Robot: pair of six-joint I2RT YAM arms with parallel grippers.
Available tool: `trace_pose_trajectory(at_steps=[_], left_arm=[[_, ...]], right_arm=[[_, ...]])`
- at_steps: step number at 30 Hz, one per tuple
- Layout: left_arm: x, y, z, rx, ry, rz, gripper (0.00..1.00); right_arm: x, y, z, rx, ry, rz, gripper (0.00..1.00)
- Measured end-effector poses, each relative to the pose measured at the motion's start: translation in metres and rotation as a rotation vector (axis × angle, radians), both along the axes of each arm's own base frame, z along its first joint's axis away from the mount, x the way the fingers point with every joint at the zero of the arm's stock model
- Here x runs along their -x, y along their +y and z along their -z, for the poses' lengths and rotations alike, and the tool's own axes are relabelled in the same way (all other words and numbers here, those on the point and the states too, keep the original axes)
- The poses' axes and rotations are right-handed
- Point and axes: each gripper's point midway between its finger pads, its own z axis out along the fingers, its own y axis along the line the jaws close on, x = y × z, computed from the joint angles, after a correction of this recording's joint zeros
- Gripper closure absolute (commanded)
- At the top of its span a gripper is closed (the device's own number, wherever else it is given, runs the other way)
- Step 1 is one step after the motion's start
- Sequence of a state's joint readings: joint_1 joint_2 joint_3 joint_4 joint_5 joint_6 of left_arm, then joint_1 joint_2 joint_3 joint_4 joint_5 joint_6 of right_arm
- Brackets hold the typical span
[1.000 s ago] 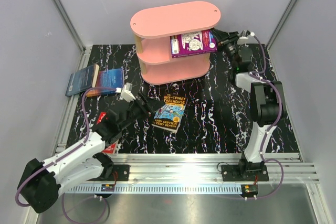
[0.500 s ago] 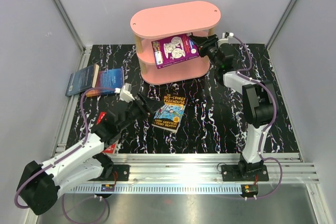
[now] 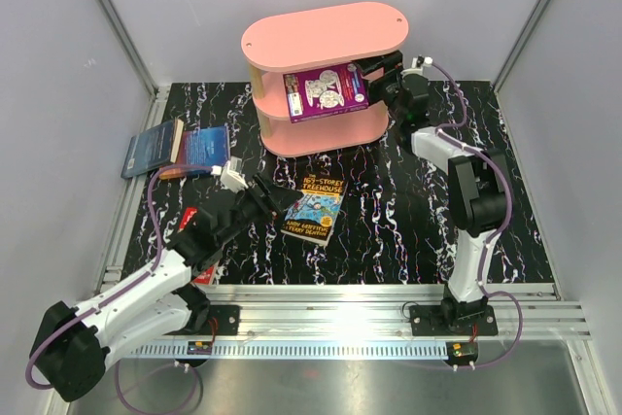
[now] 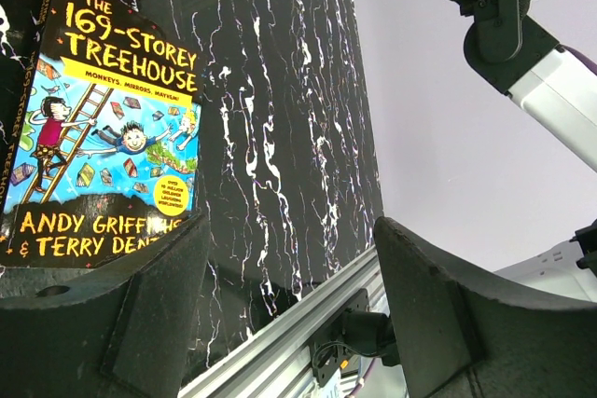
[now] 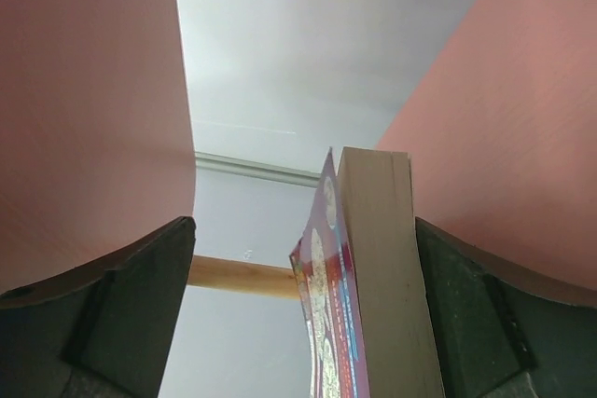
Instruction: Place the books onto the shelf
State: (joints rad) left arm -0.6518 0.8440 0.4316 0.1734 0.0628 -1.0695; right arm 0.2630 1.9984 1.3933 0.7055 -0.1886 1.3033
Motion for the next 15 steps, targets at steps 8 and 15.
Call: trace_pose_trajectory(at_steps=[8,15], left_arm=[[0.000,0.000,0.000,0.001,0.000,0.000,0.27],[-0.004,-0.003,0.003,0.001,0.000,0.000,0.27]], right_arm=[[0.016,-0.025,0.001,0.220,0.095,0.118,0.00],[0.031,-0.057,-0.019,0.449,0.125,0.231,0.00]])
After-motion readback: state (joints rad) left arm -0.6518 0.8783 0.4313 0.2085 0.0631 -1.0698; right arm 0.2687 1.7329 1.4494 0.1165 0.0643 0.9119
